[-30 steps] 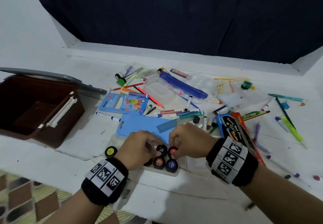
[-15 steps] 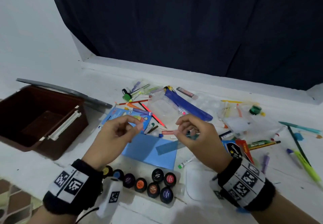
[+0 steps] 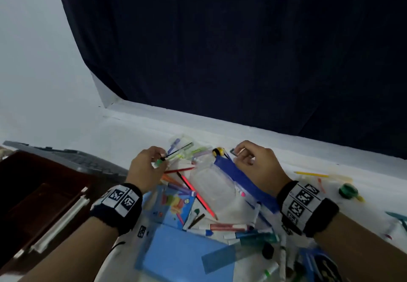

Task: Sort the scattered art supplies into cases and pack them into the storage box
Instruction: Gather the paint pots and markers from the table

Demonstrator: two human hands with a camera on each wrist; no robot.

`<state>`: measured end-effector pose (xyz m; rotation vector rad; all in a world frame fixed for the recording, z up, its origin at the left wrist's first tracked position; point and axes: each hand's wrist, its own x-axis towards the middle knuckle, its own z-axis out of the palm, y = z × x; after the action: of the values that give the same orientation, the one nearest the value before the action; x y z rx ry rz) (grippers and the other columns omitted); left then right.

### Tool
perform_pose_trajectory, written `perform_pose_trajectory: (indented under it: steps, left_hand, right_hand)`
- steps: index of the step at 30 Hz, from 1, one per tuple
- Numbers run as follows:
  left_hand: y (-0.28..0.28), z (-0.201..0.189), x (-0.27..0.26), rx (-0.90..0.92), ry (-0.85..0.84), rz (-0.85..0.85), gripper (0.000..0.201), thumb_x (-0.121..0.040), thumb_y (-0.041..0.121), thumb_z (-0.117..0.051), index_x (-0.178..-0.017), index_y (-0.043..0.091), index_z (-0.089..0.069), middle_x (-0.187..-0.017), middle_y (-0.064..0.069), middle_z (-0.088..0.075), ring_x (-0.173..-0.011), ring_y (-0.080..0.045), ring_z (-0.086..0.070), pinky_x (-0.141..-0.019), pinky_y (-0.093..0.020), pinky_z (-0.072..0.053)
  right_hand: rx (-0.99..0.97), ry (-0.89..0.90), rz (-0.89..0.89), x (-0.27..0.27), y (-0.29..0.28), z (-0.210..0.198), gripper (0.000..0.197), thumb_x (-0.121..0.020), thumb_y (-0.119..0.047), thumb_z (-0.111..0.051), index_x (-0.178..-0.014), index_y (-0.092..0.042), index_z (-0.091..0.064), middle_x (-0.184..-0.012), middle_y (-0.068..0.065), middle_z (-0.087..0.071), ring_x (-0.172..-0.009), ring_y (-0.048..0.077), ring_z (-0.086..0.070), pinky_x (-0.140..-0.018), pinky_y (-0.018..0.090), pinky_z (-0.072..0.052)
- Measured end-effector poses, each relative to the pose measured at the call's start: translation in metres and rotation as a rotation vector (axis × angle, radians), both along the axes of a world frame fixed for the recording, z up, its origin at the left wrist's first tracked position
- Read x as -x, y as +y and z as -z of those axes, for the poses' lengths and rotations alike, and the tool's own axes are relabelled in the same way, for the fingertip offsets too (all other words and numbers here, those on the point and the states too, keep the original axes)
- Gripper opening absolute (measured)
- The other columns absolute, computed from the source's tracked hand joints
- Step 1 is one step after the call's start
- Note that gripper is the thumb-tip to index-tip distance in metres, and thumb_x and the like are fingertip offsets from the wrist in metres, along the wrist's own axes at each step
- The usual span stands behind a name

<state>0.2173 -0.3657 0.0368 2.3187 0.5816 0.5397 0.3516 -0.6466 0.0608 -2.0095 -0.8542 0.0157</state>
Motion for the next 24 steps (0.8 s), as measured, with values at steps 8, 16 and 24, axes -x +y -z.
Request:
perform_pose_trajectory:
  steps: [8, 16, 24]
  left_hand:
    - [0.035, 0.028, -0.059, -0.074, 0.431, -0.079, 0.036, -0.090, 0.021, -0.062, -0.126, 0.017, -0.057, -0.120, -0.017, -0.055, -0.113, -0.036, -0.056, -0.096, -0.033, -0.042]
    - [0.043, 0.050, -0.070, -0.091, 0.483, -0.055, 0.035, -0.089, 0.008, -0.057, -0.124, 0.017, -0.060, -0.122, -0.011, -0.053, -0.110, -0.031, -0.057, -0.093, -0.029, -0.044]
    - [0.044, 0.044, -0.062, -0.104, 0.344, 0.001, 0.036, -0.083, 0.004, -0.069, -0.114, 0.019, -0.062, -0.106, -0.002, -0.052, -0.096, -0.023, -0.058, -0.083, -0.020, -0.041]
  right_hand:
    - [0.333, 0.013, -0.051, -0.094, 0.063, 0.028, 0.018, -0.087, -0.016, -0.066, -0.104, -0.023, -0.064, -0.098, -0.003, -0.067, -0.086, 0.018, -0.062, -0.084, 0.037, -0.054]
    - [0.638, -0.068, -0.178, -0.129, 0.100, 0.054, 0.035, -0.090, -0.009, -0.056, -0.123, -0.018, -0.065, -0.116, 0.007, -0.066, -0.106, 0.028, -0.059, -0.093, 0.038, -0.048]
    - [0.787, -0.205, -0.060, -0.118, 0.104, 0.054, 0.019, -0.094, -0.024, -0.060, -0.111, -0.017, -0.056, -0.103, 0.002, -0.059, -0.102, 0.026, -0.055, -0.088, 0.041, -0.048]
